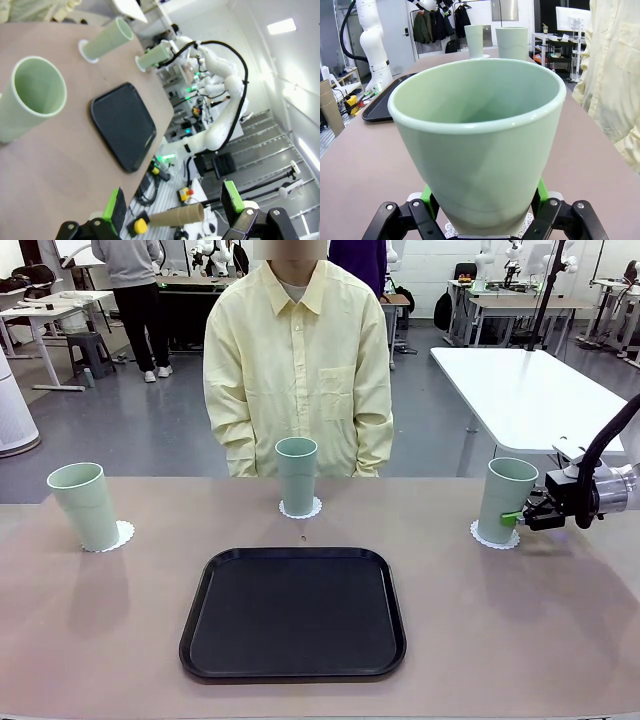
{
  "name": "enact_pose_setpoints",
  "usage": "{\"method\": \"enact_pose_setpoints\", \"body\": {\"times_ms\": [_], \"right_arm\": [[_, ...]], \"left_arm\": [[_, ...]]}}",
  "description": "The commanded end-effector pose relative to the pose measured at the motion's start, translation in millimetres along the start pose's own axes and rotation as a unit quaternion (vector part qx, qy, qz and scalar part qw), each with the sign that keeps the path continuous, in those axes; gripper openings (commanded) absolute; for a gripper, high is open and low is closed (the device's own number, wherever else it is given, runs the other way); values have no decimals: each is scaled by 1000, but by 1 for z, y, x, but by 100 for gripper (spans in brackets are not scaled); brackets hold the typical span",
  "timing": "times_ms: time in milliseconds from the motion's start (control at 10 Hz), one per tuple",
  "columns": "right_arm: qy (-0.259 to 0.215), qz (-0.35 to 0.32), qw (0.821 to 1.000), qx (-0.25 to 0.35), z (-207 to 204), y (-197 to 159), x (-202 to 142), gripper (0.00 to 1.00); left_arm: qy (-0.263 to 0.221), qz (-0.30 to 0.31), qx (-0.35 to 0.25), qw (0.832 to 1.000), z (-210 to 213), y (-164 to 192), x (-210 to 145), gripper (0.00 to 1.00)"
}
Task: Place coasters on the table and set cups on them.
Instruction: Take one Reusable plastic cup from the Flat Tray and place it on a coaster set by the human.
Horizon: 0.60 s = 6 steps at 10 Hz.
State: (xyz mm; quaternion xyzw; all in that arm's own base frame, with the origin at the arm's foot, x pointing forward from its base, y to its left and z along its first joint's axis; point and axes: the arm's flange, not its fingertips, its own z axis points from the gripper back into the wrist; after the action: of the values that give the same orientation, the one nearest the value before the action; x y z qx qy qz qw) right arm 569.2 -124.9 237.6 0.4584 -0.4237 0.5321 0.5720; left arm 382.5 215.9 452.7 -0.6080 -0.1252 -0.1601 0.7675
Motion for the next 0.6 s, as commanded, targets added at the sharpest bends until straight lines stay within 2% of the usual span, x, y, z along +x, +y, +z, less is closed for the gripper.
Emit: {"method": "enact_pose_setpoints", "body": {"times_ms": [0, 500], "right_arm": [[16, -11, 999, 26, 3, -5, 1, 100], [30, -39, 998, 36, 14, 1, 3, 100]], "left_arm": [[-4, -3, -4, 1000, 1, -2, 1, 100], [-4, -3, -4, 1000, 1, -2, 1, 100]]}}
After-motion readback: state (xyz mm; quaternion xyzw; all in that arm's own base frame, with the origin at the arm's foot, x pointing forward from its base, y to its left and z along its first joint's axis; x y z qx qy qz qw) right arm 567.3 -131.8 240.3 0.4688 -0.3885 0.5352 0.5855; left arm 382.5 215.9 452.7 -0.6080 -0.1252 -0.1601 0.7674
